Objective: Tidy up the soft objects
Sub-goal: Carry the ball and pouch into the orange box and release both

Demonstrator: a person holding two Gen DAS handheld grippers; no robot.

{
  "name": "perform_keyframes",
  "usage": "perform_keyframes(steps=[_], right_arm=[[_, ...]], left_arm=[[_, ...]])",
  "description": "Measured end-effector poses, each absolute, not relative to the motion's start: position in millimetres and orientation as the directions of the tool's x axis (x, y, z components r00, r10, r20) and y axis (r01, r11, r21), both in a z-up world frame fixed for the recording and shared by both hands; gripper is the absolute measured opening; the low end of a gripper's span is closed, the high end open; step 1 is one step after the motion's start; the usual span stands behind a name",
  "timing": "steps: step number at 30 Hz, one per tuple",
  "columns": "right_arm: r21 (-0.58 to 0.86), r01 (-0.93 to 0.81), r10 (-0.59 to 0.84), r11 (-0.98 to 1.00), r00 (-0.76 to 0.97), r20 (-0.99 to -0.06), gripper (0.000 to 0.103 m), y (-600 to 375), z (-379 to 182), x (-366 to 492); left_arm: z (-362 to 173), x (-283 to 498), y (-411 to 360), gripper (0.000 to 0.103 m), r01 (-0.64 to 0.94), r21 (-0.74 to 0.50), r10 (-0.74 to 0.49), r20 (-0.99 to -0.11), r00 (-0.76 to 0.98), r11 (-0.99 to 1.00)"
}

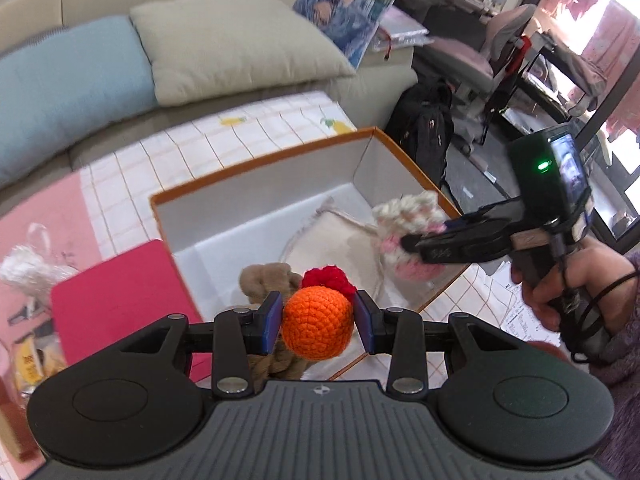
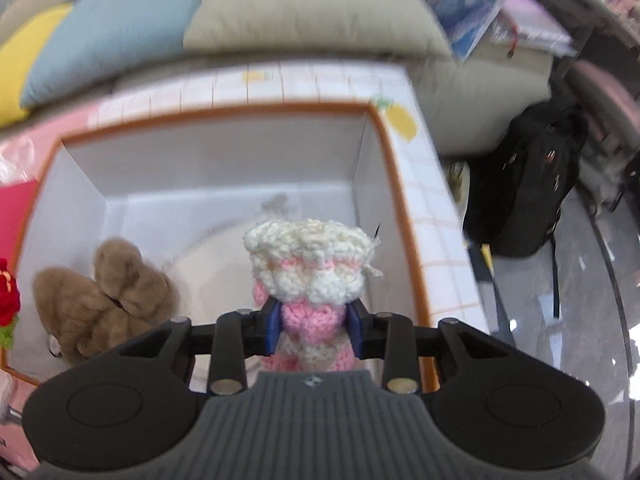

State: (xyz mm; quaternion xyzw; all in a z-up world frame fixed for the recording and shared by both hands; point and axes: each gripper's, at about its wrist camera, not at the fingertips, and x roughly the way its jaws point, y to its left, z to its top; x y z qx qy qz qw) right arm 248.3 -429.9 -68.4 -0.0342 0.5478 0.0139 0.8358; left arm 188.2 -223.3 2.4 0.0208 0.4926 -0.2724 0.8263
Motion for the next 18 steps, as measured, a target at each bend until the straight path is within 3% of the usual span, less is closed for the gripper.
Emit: perform_keyframes(steps=[8,18], right_arm=[[-0.100,-0.099,-0.064,0.990,0.314,-0.947,0.047,-428,-95,251],[-0.070,-0.085,-0.023,0.994,0.462,-0.886,0.053,-435,-61,222]], left_arm=[[-19,207,-256,0.044,0.459,-0.253,-0.417,-0.859,0.299,0.852],[-51,217,-278,0.044,0.401,-0.296,-0.413,-0.877,0.246,0.867]])
